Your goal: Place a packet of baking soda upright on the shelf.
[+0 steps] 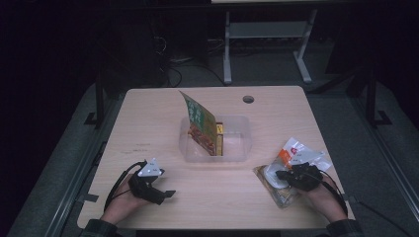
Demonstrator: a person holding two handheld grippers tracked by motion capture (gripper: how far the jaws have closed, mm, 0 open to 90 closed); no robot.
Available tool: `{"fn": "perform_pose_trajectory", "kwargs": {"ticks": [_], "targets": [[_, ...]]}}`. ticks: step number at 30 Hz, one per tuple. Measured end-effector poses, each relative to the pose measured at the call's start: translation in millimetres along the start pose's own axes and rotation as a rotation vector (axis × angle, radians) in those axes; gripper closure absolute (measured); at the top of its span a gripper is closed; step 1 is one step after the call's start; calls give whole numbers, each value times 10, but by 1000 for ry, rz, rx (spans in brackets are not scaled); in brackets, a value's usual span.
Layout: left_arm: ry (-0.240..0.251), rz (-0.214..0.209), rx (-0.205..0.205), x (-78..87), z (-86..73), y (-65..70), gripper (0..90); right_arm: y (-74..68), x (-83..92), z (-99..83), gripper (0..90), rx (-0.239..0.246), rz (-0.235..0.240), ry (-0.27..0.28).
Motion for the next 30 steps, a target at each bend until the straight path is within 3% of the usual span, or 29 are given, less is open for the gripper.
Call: {"fn": "perform_pose_trajectory", "kwargs": {"ticks": [7,12,14,16,19,21,30], "targets": [[-1,-1,-4,-2,3,4,134,-66,-52,58,900,-4,47,6],[0,2,-2,5,1,-2,134,-152,-70,115,898,47,49,2],[2,4,-4,11,-1,-5,134,-150,-47,117,898,58,49,-2],[2,1,-5,9,-6,-10,134,-124,50,108,898,99,30,-24],[-4,-1,-5,-5,-4,-5,135,-129,43,74,900,117,72,-69],[-3,-3,-7,-4,4,5,135,-164,11,89,900,107,130,-53],[-6,-5,-3,-14,1,8,134,-349,-128,241,900,166,230,-40]]}}
Point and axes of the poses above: each handheld gripper's, and its own axes: x roughly backward along the jaws, z roughly out of its top, y roughly to its right, the point moved 3 cm from there along -x, roughly forward along the jaws, and after that the axes turned 8 degrees about x, right-handed, at the moved point
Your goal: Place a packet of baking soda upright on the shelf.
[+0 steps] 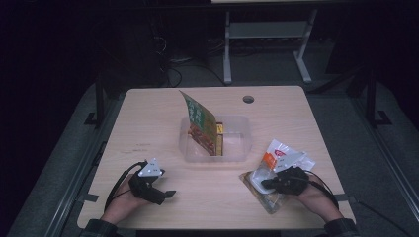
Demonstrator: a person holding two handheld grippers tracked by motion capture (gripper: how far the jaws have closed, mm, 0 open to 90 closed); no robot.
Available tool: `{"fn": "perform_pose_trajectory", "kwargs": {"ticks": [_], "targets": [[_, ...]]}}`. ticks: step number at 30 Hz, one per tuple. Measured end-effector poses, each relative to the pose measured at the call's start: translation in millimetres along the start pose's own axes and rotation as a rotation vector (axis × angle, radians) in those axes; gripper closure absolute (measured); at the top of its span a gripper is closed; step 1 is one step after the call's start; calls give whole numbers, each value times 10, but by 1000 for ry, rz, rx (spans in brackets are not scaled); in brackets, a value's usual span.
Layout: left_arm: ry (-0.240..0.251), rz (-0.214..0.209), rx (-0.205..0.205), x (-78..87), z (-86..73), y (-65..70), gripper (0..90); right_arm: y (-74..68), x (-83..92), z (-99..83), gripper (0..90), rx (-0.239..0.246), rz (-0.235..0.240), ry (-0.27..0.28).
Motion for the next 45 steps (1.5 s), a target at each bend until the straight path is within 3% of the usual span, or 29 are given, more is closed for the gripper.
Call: {"fn": "perform_pose_trajectory", "kwargs": {"ticks": [11,13,20,30,33,36,39,45], "targets": [[0,0,-2,2,1,0,134,-186,-262,285,900,122,90,7],[0,0,-4,1,1,3,134,-197,-315,329,900,162,103,14],[5,-4,0,6,4,14,135,-358,-484,511,900,192,160,33],[40,-55,-12,-5,96,131,134,-602,-643,686,900,278,237,38],[47,-74,-34,-44,179,223,134,-626,-636,686,900,294,224,47],[53,-98,-57,-85,280,312,134,-592,-584,655,877,269,186,75],[70,-141,-57,-165,427,433,138,-543,-471,634,821,198,155,105],[71,-199,-109,-398,698,646,141,-378,-177,474,655,73,40,154]]}}
Point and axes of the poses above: each handheld gripper's, and its own axes: x roughly backward along the jaws, z roughly out of its top, y roughly to its right, the point moved 3 cm from there along -x, roughly forward along the jaws, and after that the axes turned 8 degrees about x, right-handed, at the moved point
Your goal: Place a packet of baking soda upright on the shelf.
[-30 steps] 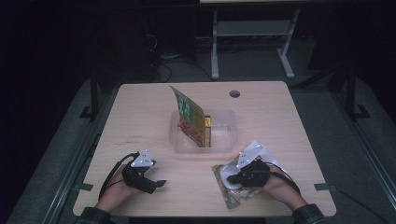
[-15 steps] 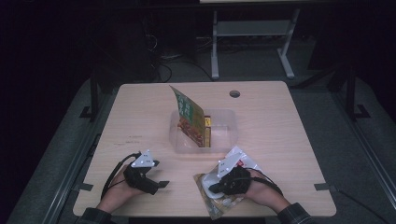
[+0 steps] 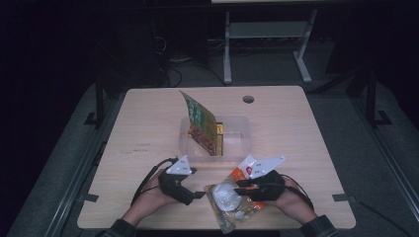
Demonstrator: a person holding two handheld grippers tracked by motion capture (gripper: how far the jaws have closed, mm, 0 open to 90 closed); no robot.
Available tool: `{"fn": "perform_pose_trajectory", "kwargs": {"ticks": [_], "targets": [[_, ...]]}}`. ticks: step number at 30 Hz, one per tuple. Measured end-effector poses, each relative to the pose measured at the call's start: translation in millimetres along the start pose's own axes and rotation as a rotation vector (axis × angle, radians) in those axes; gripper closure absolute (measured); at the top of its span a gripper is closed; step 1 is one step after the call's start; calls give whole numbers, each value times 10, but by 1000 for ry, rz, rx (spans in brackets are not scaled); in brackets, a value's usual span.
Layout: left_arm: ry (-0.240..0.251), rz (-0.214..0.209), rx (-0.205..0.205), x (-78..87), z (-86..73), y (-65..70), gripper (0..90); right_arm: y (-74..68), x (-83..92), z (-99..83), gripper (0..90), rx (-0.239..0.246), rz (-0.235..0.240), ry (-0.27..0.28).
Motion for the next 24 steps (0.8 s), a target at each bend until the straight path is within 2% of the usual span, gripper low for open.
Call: {"fn": "perform_pose_trajectory", "kwargs": {"ticks": [6,12,14,16,17,18,21,22,24], "targets": [[-7,-51,0,-300,218,77,171,149,266,-146,515,-84,-116,27],[-52,-105,0,-617,322,101,232,260,424,-243,412,-138,-187,55],[-61,-142,25,-698,319,102,266,281,454,-263,401,-144,-202,65],[-52,-183,61,-731,333,101,325,292,473,-282,395,-148,-209,65],[-57,-200,58,-732,338,95,371,297,480,-290,394,-147,-212,67],[-60,-235,60,-734,336,92,443,301,485,-294,394,-146,-212,67],[-69,-284,72,-742,329,94,568,311,498,-296,388,-148,-220,72],[-74,-295,60,-740,329,107,628,311,501,-293,386,-153,-222,76],[-75,-291,43,-736,337,147,712,318,508,-293,381,-158,-227,79]]}}
Point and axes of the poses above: each handheld gripper's, and its own axes: x roughly backward along the jaws, z roughly out of its top, y roughly to its right, the point moved 3 cm from there along -x, roughly forward along the jaws, and after that the axes turned 8 degrees about x, right-handed, at the moved point
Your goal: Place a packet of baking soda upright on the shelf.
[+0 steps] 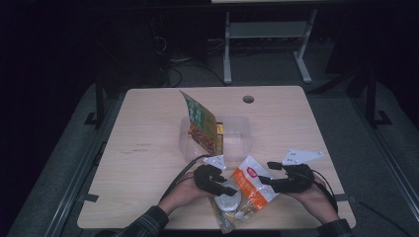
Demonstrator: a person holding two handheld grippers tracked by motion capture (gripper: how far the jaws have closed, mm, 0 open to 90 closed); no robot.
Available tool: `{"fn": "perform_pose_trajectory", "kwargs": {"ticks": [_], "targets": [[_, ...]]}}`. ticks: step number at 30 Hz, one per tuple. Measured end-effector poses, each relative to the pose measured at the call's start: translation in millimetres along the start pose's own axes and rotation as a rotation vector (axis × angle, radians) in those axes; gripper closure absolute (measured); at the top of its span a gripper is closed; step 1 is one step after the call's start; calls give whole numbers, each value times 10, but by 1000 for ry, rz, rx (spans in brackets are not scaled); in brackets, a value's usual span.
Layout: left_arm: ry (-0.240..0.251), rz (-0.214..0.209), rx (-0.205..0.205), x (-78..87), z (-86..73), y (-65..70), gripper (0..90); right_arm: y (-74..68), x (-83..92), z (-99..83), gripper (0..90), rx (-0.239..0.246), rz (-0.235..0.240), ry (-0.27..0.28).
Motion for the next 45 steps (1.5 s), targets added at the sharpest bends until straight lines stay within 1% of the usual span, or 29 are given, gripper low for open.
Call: {"fn": "perform_pose_trajectory", "kwargs": {"ticks": [2,3,4,5,6,8,9,10,12,13,14,16,17,19,20,22,23,26,29,31,33,35,38,39,40,41,43,45], "targets": [[1,12,-22,19,11,18,785,4,5,7,374,-3,-5,11],[6,12,-22,27,15,31,823,4,11,13,369,-7,-5,16],[10,11,-30,40,21,42,855,8,15,17,365,-5,-7,21],[13,13,-39,58,28,58,871,9,24,23,359,-7,-12,29],[18,16,-47,68,36,71,883,8,34,31,351,-16,-11,38],[26,23,-61,89,51,115,889,21,47,36,335,-18,-12,49],[32,22,-67,101,57,128,891,26,52,37,322,-29,-3,56],[49,13,-65,113,66,148,892,28,56,36,314,-33,3,57],[47,5,-77,147,76,160,894,27,55,37,305,-36,9,63],[62,5,-74,158,83,175,894,25,57,39,297,-33,9,65],[62,10,-79,171,88,176,894,20,61,44,293,-34,14,71],[75,21,-78,216,98,173,895,12,67,58,276,-37,19,87],[92,29,-72,243,104,169,895,11,71,63,271,-37,21,91],[118,50,-72,339,116,146,895,6,72,77,251,-45,31,104],[142,61,-62,383,119,142,895,0,64,81,240,-51,40,107],[171,81,-53,473,120,132,896,-19,40,90,222,-50,57,107],[183,89,-54,525,118,125,896,-19,40,90,222,-50,57,107],[222,115,-47,666,112,115,897,-36,-1,110,217,-64,91,121],[265,139,-40,779,114,102,897,-46,-78,120,219,-83,140,124],[293,151,-32,851,115,93,897,-58,-117,131,259,-95,165,129],[311,158,-24,894,120,83,897,-70,-164,147,324,-93,205,134],[325,166,-21,935,118,68,898,-91,-210,161,358,-86,223,126],[340,173,-13,968,113,60,897,-122,-279,185,433,-76,249,122],[346,171,-11,982,113,59,897,-128,-297,193,472,-77,256,123],[353,169,-6,988,113,60,897,-142,-323,211,512,-80,277,128],[358,168,-1,999,112,60,897,-148,-338,220,541,-76,283,132],[367,166,1,1016,109,61,897,-164,-367,247,640,-69,297,136],[370,168,4,1025,102,52,897,-174,-365,273,725,-63,292,159]]}}
Point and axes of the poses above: each handheld gripper's, and its own axes: x roughly backward along the jaws, z roughly out of its top, y roughly to its right, the point moved 3 cm from there along -x, roughly forward along the jaws, and after that the axes turned 8 degrees about x, right-handed, at the moved point
